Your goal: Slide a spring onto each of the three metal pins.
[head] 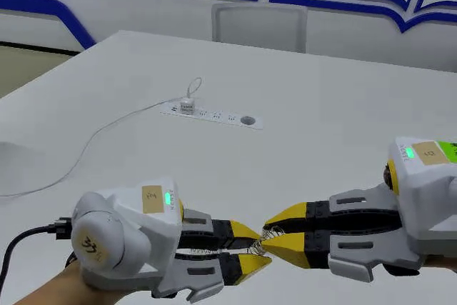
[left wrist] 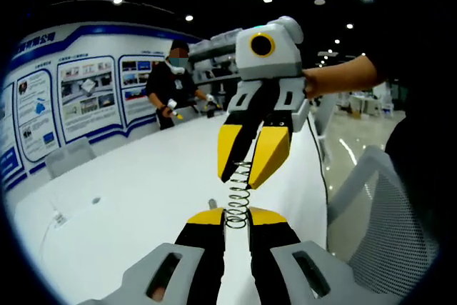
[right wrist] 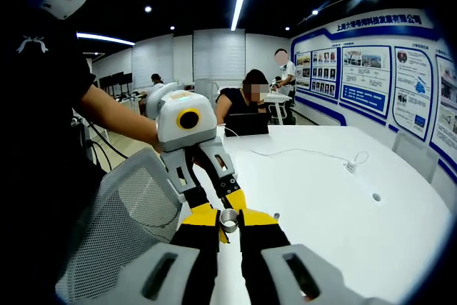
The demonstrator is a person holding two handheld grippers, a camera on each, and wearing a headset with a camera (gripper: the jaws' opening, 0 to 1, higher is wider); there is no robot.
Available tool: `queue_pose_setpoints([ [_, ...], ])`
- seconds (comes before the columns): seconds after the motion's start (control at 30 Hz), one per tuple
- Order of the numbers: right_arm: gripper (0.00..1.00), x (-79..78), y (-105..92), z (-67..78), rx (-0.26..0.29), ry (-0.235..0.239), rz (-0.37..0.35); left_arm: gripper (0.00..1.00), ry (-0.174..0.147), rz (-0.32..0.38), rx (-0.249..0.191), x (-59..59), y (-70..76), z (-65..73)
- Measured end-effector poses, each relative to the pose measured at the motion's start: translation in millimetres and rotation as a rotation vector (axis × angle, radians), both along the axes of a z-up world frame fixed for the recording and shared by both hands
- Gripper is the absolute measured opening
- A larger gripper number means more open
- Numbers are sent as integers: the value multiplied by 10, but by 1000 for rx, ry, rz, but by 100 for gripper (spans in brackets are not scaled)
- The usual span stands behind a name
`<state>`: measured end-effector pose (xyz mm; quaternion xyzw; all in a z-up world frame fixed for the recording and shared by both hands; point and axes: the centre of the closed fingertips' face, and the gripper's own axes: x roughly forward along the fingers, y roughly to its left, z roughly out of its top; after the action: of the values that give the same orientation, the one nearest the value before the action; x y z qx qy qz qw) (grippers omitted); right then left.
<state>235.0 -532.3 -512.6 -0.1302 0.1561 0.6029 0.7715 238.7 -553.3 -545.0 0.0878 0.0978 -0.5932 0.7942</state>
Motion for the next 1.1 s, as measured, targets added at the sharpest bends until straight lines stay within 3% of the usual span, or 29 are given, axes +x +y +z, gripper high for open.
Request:
queue_pose_setpoints([
  [0.03,11,11,11,20,4,2,-2,12,-2,13,-16,32,30,15],
  [0.1,11,38,23,25,-5,-6,-4,13,-15,36,-7,59,86,4],
  [0.27,11,100,55,47,-2,-1,-10,22,2,77,10,106,221,-74],
  [0.33,11,123,63,44,-8,-5,-12,28,-10,103,1,137,270,-69],
  [0.4,11,159,64,33,-19,-9,-14,34,0,141,-18,181,328,-52],
  [0.6,11,295,25,9,-39,-5,-43,56,-11,220,-20,291,523,-60],
  [0.73,11,381,-21,-3,-48,4,-74,64,6,251,-11,309,641,-113],
  [1.1,11,665,-188,-124,-95,26,-188,82,32,342,-61,300,953,-178],
])
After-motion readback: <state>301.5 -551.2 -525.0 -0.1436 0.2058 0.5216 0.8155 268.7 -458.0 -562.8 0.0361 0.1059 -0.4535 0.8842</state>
